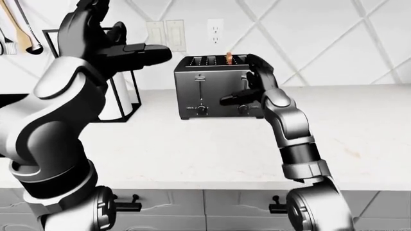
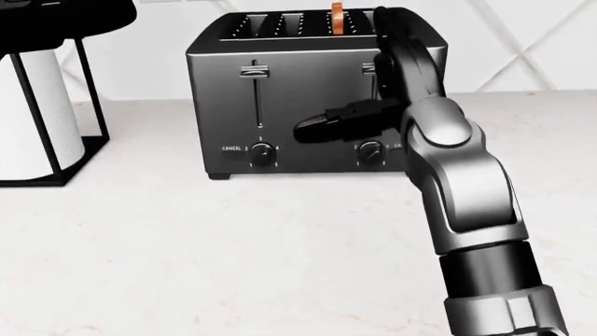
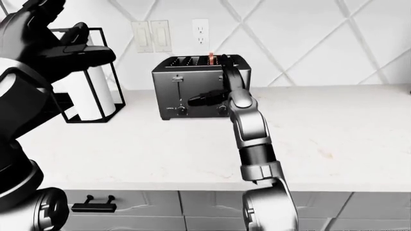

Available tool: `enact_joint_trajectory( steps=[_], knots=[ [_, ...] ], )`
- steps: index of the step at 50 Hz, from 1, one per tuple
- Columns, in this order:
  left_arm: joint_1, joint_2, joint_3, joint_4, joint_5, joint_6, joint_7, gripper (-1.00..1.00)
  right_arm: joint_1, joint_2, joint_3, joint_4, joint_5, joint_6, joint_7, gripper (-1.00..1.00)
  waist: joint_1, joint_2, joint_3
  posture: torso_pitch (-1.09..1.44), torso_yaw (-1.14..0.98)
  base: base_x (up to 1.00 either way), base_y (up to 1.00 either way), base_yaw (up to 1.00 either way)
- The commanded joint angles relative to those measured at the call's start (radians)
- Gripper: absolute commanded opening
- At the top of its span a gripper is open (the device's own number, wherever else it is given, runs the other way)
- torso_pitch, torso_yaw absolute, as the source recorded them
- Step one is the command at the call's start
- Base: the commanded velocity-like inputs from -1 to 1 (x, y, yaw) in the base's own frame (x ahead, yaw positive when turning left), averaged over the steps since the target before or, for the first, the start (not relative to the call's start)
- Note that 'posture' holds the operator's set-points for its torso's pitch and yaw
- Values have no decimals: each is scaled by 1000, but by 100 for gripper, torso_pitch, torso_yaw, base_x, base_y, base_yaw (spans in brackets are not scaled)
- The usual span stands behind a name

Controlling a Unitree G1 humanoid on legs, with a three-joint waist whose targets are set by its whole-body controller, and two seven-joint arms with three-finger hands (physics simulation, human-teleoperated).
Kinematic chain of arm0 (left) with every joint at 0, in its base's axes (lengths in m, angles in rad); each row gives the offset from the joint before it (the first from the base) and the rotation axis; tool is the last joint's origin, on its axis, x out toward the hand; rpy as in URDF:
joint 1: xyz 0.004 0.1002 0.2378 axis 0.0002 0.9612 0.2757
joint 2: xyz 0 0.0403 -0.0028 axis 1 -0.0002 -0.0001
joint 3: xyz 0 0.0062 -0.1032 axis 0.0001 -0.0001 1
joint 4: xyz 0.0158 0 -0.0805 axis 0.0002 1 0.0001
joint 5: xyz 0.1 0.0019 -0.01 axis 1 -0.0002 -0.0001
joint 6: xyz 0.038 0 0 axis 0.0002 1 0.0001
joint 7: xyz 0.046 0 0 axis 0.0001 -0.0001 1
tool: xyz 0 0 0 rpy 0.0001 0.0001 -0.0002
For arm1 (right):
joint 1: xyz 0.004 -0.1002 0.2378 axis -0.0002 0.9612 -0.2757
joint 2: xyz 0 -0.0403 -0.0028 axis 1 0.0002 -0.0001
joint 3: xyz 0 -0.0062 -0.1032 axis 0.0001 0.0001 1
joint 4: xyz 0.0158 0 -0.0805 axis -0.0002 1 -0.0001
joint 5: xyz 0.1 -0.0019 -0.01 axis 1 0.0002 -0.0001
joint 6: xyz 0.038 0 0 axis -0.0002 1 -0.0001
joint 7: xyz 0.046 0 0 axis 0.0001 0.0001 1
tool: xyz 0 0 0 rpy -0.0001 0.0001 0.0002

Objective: Push down the lever of the toaster to turn it on.

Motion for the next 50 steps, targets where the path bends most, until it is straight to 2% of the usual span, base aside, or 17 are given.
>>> enact_joint_trajectory(
  steps=[1,25,34,50],
  knots=[
    [-32,11,10,-14,2,-26,-1,100,-56,-10,-8,-7,4,-53,-6,100,0,2,-12,-44,0,0,0,0],
    [-35,12,13,-14,-9,-22,7,100,-175,-21,-11,327,12,-245,-23,100,-2,7,-11,-44,0,0,0,0],
    [-36,14,10,-12,-13,-23,12,100,-199,-26,-15,377,23,-272,-26,100,-1,7,-8,-44,0,0,0,0],
    [-36,15,10,-13,-13,-22,11,100,-179,-22,-5,378,9,-263,-33,100,2,6,-9,-44,0,0,0,0]
  ],
)
